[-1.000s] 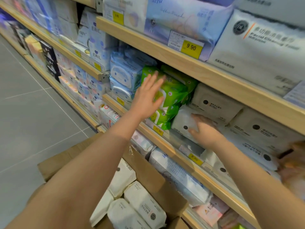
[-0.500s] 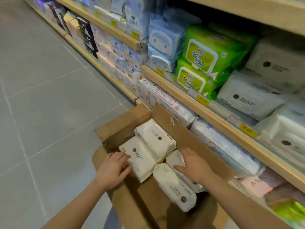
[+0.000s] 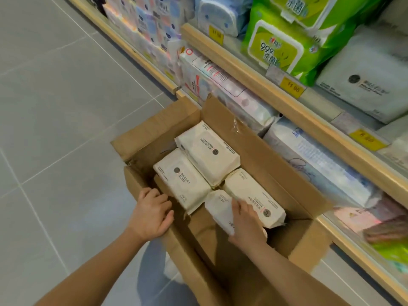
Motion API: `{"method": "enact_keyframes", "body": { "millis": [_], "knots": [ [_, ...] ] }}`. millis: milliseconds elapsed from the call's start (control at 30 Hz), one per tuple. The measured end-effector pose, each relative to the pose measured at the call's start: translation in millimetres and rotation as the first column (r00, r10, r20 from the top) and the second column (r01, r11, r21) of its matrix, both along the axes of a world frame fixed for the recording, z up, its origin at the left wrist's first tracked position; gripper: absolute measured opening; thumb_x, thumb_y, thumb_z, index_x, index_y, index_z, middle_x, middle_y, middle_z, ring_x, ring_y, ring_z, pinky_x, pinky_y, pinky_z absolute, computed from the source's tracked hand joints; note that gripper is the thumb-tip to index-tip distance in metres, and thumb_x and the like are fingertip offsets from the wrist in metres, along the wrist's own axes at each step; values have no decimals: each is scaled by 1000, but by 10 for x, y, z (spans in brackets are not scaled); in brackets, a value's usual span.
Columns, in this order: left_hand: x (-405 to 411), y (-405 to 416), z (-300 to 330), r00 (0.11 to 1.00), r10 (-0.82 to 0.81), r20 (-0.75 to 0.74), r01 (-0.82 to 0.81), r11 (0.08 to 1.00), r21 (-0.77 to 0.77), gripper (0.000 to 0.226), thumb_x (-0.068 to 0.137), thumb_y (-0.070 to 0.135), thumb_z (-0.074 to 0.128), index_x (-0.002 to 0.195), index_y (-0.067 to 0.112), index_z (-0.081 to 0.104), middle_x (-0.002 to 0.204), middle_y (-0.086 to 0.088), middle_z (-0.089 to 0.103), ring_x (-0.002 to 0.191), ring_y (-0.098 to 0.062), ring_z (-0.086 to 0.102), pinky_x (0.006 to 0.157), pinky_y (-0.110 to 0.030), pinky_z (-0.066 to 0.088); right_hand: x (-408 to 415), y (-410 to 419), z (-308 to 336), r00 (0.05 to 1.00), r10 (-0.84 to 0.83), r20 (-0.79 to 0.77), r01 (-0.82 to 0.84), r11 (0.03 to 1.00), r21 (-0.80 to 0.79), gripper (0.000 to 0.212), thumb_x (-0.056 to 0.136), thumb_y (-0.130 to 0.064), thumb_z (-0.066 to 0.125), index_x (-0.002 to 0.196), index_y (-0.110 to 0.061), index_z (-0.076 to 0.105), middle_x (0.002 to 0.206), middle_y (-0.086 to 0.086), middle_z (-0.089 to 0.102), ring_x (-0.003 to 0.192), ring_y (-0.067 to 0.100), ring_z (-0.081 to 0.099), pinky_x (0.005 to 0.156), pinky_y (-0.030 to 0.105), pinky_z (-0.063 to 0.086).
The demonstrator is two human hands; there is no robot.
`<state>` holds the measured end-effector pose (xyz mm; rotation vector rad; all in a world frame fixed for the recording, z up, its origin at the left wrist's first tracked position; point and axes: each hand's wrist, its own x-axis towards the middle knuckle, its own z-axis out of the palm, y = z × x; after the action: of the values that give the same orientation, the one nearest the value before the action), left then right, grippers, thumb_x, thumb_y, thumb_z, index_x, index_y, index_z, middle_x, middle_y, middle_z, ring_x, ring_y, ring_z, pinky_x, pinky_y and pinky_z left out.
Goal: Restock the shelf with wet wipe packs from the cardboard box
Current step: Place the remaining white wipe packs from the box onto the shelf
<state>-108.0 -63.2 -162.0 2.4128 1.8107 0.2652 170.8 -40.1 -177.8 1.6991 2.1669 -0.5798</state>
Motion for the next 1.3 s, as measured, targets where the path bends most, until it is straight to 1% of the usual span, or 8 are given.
{"method": "enact_keyframes", "body": {
  "millis": [367,467,600,733,833,1033,1167,1300],
  "knots": [
    [47,24,149,997,37,-60,-46,988,-147,32,82,50,41,64,28,56,66,12,49,66,-11,44,78,-39,40,163,211,298,972,-110,-208,68,978,-197,102,74,-50,69,147,-21,4,144,5,27,131,27,28,105,40,32],
    [223,322,335,987,154,-35,-158,951,-265,47,77,64,46,106,30,60,105,10,57,97,-12,51,89,-40,39,295,429,706,952,-139,-273,81,974,-213,113,62,-42,79,147,-26,7,138,2,34,126,24,33,102,38,37],
    [610,1052,427,985,165,41,-143,934,-327,86,71,64,64,142,29,29,151,2,25,138,-21,23,108,-50,31,546,728,1230,934,-118,-337,94,992,-86,109,55,-44,81,144,-28,19,133,-2,38,122,19,36,99,36,37],
    [939,1519,247,970,-99,-220,-4,906,-424,115,67,60,72,149,34,-3,159,1,-10,146,-25,-6,110,-63,12,841,851,1415,893,-196,-405,192,980,-52,113,50,-50,79,143,-34,17,128,-6,39,118,16,39,98,40,40],
    [1044,1554,114,933,-130,-336,-33,898,-439,126,65,56,77,146,38,-18,156,-1,-22,144,-29,-16,109,-65,5,940,823,1376,865,-241,-441,217,971,-105,105,53,-49,81,138,-38,21,126,-14,41,115,11,41,98,38,41],
    [1038,1198,105,911,-97,-402,-59,932,-358,118,76,37,75,146,33,-20,157,-5,-20,145,-32,-7,104,-49,37,1085,782,1337,778,-344,-527,246,937,-248,97,53,-40,85,128,-48,24,118,-21,47,114,7,47,99,41,46],
    [999,1487,292,801,-193,-567,41,962,-270,103,82,17,66,149,23,-12,156,-8,5,139,-29,17,105,-46,31,1087,804,1352,759,-349,-550,239,934,-264,95,50,-42,84,127,-45,29,116,-19,49,113,8,48,98,44,47],
    [1024,1876,345,640,-296,-709,102,947,-304,94,89,29,58,149,18,-13,158,-10,-4,146,-26,1,114,-50,18,1120,828,1305,742,-369,-559,253,927,-276,95,48,-43,84,126,-47,30,115,-20,50,112,7,49,97,43,48]
  ]
}}
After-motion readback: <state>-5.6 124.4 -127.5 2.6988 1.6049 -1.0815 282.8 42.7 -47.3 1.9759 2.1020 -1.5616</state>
